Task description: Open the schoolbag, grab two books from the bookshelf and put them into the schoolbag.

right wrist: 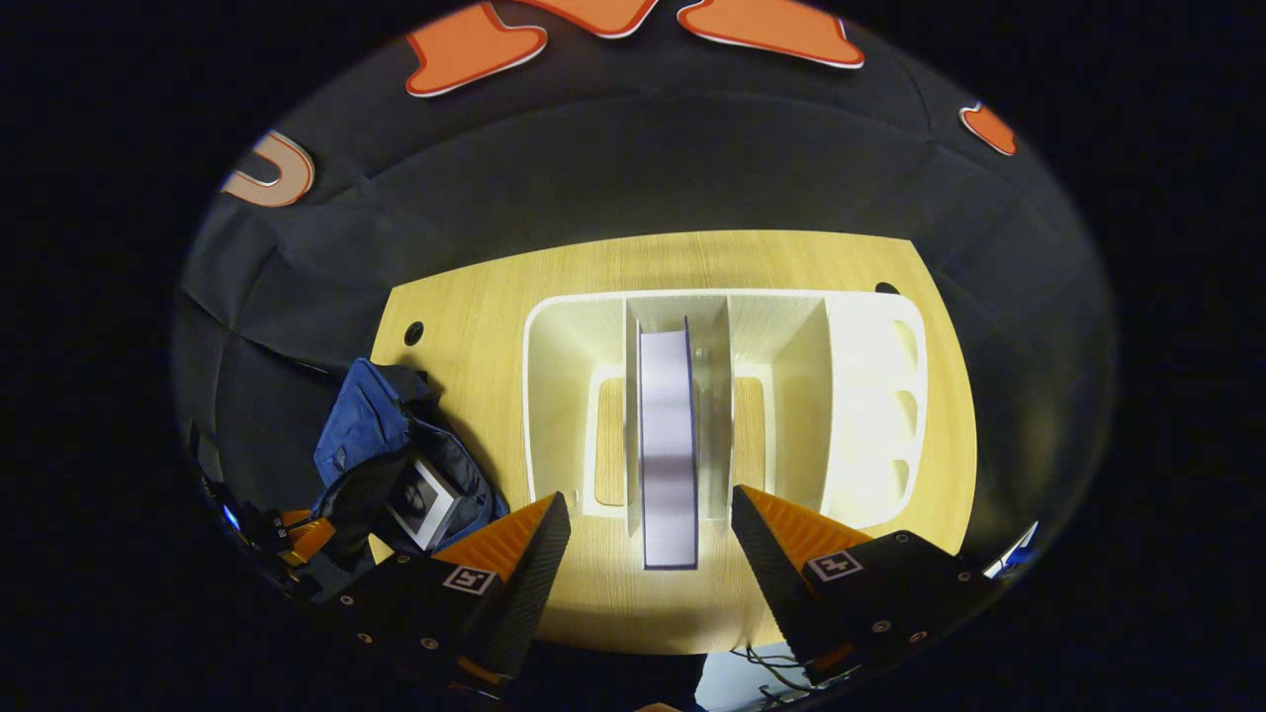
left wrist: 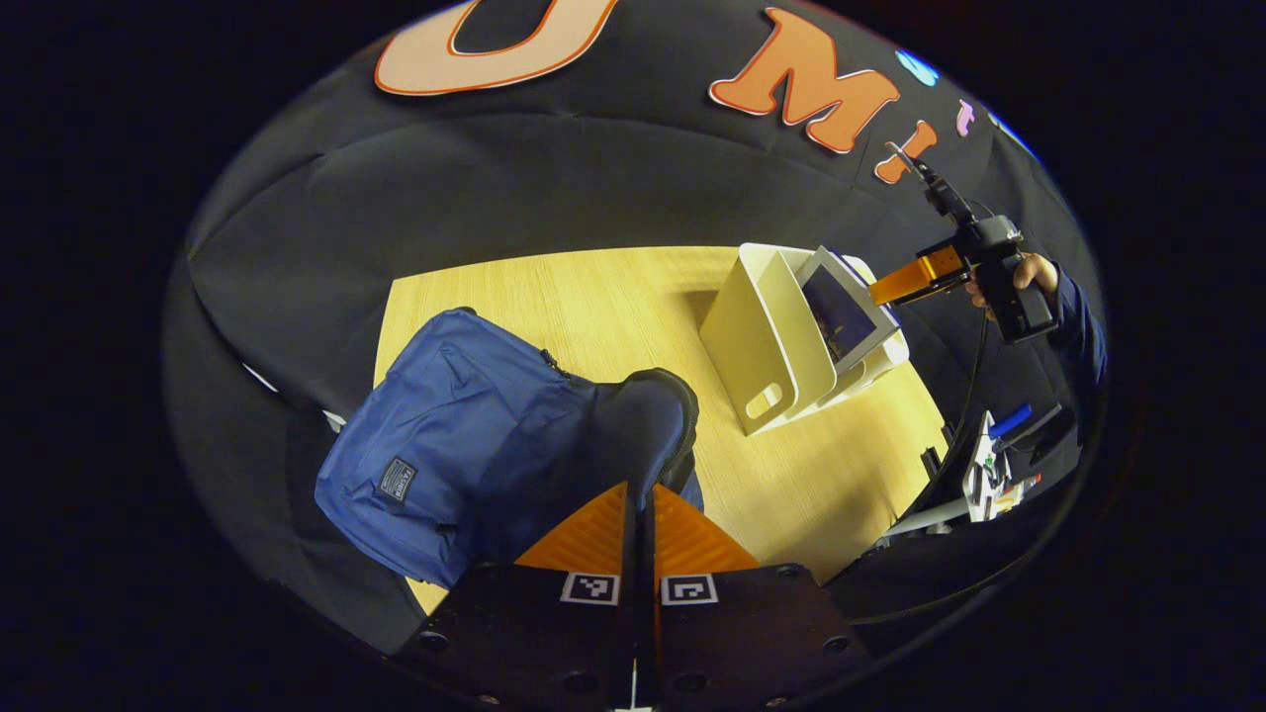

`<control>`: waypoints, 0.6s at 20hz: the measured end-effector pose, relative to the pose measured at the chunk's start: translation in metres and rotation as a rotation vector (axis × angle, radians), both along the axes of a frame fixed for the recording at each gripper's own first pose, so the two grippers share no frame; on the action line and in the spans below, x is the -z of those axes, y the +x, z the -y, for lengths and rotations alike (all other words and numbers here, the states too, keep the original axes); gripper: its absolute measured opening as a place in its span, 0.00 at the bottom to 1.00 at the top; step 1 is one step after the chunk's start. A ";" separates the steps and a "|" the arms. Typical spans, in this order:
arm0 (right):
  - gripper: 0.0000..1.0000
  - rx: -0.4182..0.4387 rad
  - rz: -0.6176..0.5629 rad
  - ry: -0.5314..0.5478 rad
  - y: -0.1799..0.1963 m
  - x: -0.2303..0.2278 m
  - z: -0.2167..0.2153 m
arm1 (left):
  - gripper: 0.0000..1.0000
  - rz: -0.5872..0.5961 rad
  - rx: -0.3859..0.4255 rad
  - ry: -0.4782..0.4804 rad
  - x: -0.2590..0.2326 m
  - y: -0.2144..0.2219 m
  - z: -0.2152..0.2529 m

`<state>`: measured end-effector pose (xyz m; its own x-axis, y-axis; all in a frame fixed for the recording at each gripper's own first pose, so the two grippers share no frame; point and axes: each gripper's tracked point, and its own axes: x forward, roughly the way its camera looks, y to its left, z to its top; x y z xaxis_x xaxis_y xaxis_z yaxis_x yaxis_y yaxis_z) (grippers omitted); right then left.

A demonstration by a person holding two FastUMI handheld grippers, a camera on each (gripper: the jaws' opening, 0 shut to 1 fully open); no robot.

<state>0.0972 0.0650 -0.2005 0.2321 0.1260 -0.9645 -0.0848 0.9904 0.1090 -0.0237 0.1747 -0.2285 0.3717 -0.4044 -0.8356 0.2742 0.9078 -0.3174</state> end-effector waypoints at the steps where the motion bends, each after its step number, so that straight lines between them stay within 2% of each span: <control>1: 0.97 -0.002 -0.016 -0.005 0.002 0.004 -0.001 | 0.01 -0.007 -0.004 -0.005 0.003 0.001 0.002; 4: 0.96 -0.008 -0.051 -0.034 0.008 0.015 0.001 | 0.01 -0.019 -0.011 -0.016 0.007 0.000 0.004; 9: 0.82 -0.016 -0.096 -0.106 0.011 0.025 0.007 | 0.02 -0.026 -0.028 -0.026 0.012 0.000 0.001; 10: 0.72 -0.016 -0.105 -0.128 0.011 0.024 0.008 | 0.02 -0.027 -0.031 -0.029 0.013 -0.001 0.000; 12: 0.34 -0.026 -0.131 -0.155 0.011 0.020 0.005 | 0.02 -0.027 -0.033 -0.032 0.015 -0.001 0.000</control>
